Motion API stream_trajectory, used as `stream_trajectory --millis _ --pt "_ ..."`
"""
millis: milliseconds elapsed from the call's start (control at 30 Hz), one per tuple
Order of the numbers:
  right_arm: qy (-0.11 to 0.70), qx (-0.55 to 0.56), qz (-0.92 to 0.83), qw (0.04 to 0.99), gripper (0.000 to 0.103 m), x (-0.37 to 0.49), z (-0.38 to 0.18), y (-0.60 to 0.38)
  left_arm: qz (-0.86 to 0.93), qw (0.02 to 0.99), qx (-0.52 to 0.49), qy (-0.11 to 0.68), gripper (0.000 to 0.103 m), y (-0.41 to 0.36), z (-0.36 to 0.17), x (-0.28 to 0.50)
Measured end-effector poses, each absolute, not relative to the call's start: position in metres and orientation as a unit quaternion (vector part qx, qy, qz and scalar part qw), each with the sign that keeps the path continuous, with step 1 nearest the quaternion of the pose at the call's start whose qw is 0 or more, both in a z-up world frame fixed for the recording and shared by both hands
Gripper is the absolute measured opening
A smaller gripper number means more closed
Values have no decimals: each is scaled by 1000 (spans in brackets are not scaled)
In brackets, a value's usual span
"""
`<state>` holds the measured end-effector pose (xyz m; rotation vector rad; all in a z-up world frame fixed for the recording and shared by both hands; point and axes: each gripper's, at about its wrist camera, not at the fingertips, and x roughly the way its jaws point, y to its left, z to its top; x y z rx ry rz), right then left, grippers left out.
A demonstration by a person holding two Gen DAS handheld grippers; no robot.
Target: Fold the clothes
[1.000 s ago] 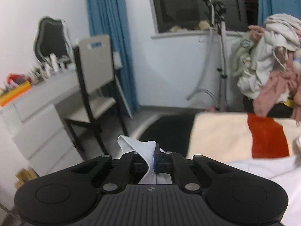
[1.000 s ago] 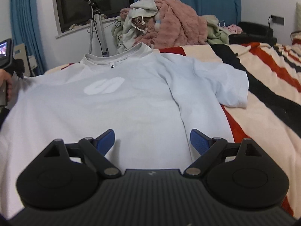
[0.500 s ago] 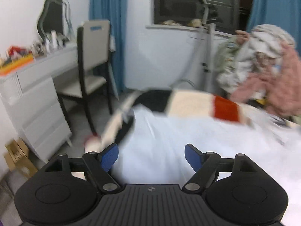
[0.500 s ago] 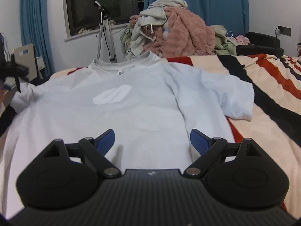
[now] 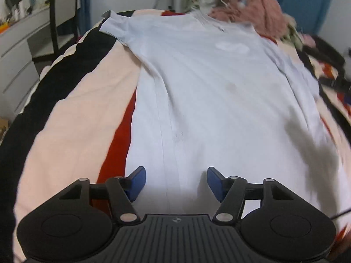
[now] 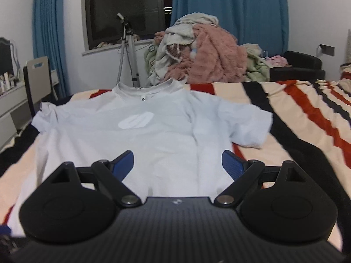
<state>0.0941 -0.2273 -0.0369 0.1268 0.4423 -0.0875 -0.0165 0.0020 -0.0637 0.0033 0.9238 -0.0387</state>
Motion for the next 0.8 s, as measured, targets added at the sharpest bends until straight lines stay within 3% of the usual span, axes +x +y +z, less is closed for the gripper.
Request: stream_trajectory --millis 133,200,267,333,567,800 --pt "212 79 -40 973 89 67 -23 -236 -28 889 34 457 53 2 -70 -31" --pt "206 66 -49 975 89 63 -22 -234 -26 885 37 463 42 3 -74 -29" --pt "210 48 -62 975 89 64 -25 -232 -27 884 37 466 19 2 -75 -21" --pt "225 37 -68 971 89 68 -31 -231 -22 884 13 467 6 17 -65 -19" --pt "239 51 -76 967 89 69 -36 -240 10 877 -73 474 3 78 -28 -23" --pt "230 79 -64 968 89 66 -24 -253 91 848 -73 517 3 117 -25 -16"
